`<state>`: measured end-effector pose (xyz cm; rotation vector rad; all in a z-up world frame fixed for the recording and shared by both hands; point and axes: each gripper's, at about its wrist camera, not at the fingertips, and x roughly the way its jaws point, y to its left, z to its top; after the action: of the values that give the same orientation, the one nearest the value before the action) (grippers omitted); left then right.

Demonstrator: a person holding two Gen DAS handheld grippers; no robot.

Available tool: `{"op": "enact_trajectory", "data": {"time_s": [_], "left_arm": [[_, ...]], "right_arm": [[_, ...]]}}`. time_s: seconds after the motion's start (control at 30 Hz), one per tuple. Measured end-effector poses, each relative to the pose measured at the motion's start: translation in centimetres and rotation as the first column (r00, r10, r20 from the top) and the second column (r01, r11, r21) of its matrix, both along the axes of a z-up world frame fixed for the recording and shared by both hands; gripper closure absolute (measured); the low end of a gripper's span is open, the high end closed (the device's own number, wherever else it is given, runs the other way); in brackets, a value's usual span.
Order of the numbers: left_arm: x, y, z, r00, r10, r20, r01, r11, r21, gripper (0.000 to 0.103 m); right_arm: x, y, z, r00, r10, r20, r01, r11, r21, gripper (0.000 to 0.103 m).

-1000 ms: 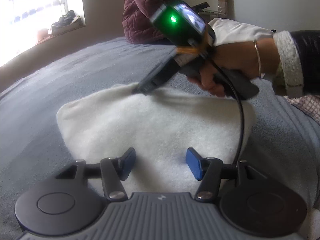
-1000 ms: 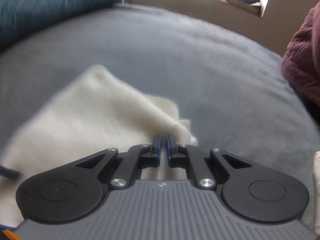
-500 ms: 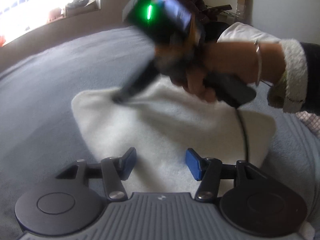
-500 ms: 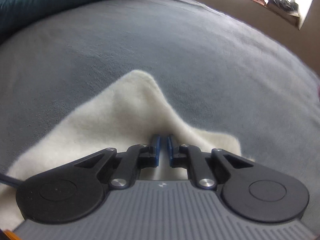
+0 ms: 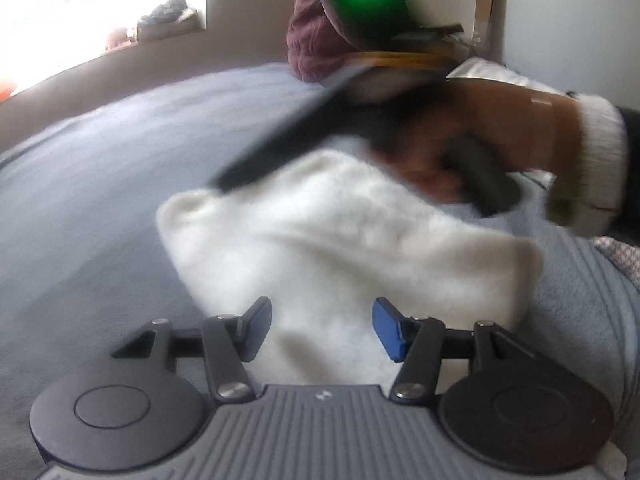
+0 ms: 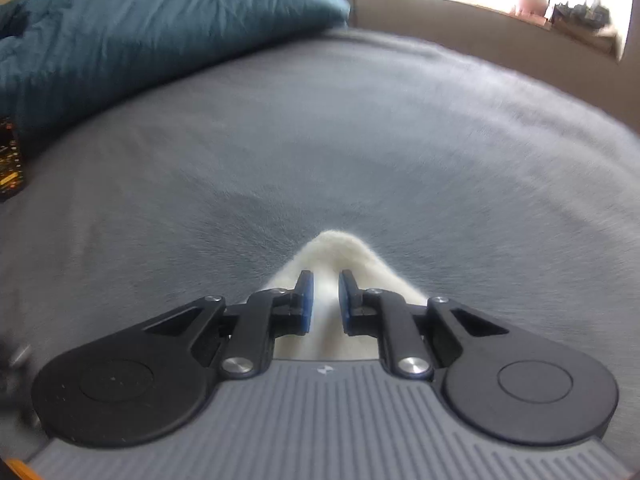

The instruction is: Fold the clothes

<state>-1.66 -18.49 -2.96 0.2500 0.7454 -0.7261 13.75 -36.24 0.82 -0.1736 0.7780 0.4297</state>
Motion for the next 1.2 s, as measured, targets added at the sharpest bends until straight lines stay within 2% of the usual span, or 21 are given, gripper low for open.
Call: {"op": "enact_trajectory", "data": {"time_s": [0.13,0.17,0.2,0.23,0.27,0.33,0.47,0.53,0.6,0.63,0.67,0.77,0.83,0.93,0.97,1.0,1.07,1.1,1.13,1.2], "left_arm": [[0.6,-0.8,-1.2,1.0,-0.02,-0.016,0.021,0.999,0.043,0.046],[0.5,-1.2,-1.7,1.0,-0.03,0.009,0.03,0.998,0.05,0.045],[0.2,-1.5,-2.0,0.998,-0.04,0.039,0.037,0.998,0.055,0.044],[-0.1,-1.7,-2.3,0.996,-0.049,0.07,0.045,0.997,0.061,0.044],[-0.2,-1.9,-2.1,0.996,-0.047,0.07,0.043,0.997,0.065,0.044],[-0.7,-1.8,-1.4,0.995,-0.059,0.081,0.053,0.997,0.063,0.047],[-2.3,-0.8,0.0,0.984,-0.115,0.133,0.11,0.993,0.04,0.047],[-2.9,-1.7,-0.8,0.983,-0.166,0.08,0.16,0.984,0.072,0.047],[-3.0,-2.2,-2.4,0.984,-0.162,0.074,0.158,0.986,0.053,0.047],[-2.9,-2.5,-2.6,0.984,-0.161,0.08,0.156,0.986,0.055,0.046],[-2.8,-2.7,-2.7,0.983,-0.159,0.086,0.155,0.986,0.057,0.046],[-3.0,-2.6,-1.1,0.987,-0.144,0.072,0.142,0.989,0.038,0.051],[-4.0,-2.0,0.0,0.98,-0.172,0.098,0.171,0.985,0.018,0.051],[-5.3,-1.3,-0.9,0.971,-0.233,0.06,0.232,0.972,0.023,0.049],[-5.3,-1.5,-1.9,0.973,-0.227,0.04,0.225,0.974,0.036,0.047],[-5.7,-1.9,-2.5,0.969,-0.239,0.068,0.236,0.97,0.053,0.047],[-6.5,-2.6,-3.8,0.956,-0.266,0.127,0.256,0.963,0.089,0.043],[-7.0,-3.1,-3.8,0.952,-0.268,0.145,0.253,0.961,0.114,0.039],[-7.5,-3.6,-3.8,0.949,-0.27,0.162,0.249,0.958,0.14,0.038],[-7.7,-3.5,-3.6,0.953,-0.257,0.16,0.234,0.96,0.151,0.037]], "right_arm": [[-3.8,-3.2,1.4,0.996,-0.082,0.032,0.085,0.992,-0.098,0.09],[-3.7,-3.8,0.0,0.993,-0.114,0.013,0.115,0.977,-0.182,0.091],[-3.8,-4.6,-1.2,0.995,-0.097,0.02,0.099,0.976,-0.192,0.091],[-4.0,-5.3,-2.2,0.997,-0.069,0.033,0.074,0.98,-0.187,0.091],[-4.0,-6.0,-1.8,0.997,-0.076,0.026,0.079,0.987,-0.143,0.091],[-4.7,-6.9,0.3,0.993,-0.119,0.006,0.119,0.99,-0.082,0.091],[-9.1,-6.4,4.4,0.998,-0.04,0.052,0.043,0.997,-0.06,0.091],[-10.8,-6.0,4.1,1.0,0.01,0.024,-0.009,0.998,-0.066,0.09],[-10.9,-5.5,1.0,0.999,0.008,-0.047,-0.016,0.983,-0.184,0.091],[-11.0,-5.4,-0.9,0.998,0.005,-0.057,-0.018,0.973,-0.231,0.091],[-11.4,-5.5,-1.7,1.0,0.0,-0.026,-0.006,0.975,-0.224,0.09],[-12.0,-5.7,0.7,0.998,-0.054,-0.022,0.048,0.978,-0.205,0.09],[-13.8,-5.7,2.8,1.0,-0.012,-0.006,0.01,0.983,-0.186,0.09],[-16.6,-5.7,5.1,0.996,0.089,-0.01,-0.089,0.989,-0.116,0.089],[-17.2,-5.6,4.9,0.993,0.116,-0.028,-0.118,0.989,-0.087,0.089],[-17.3,-5.4,3.9,0.99,0.126,-0.061,-0.131,0.989,-0.076,0.089],[-17.5,-4.2,-0.7,0.985,0.121,-0.122,-0.145,0.968,-0.207,0.089],[-18.2,-3.9,-2.2,0.986,0.146,-0.081,-0.162,0.956,-0.243,0.089],[-18.6,-3.9,-2.3,0.988,0.145,-0.05,-0.153,0.959,-0.239,0.089],[-18.4,-4.6,-0.8,0.995,0.07,-0.064,-0.08,0.981,-0.179,0.089]]}}
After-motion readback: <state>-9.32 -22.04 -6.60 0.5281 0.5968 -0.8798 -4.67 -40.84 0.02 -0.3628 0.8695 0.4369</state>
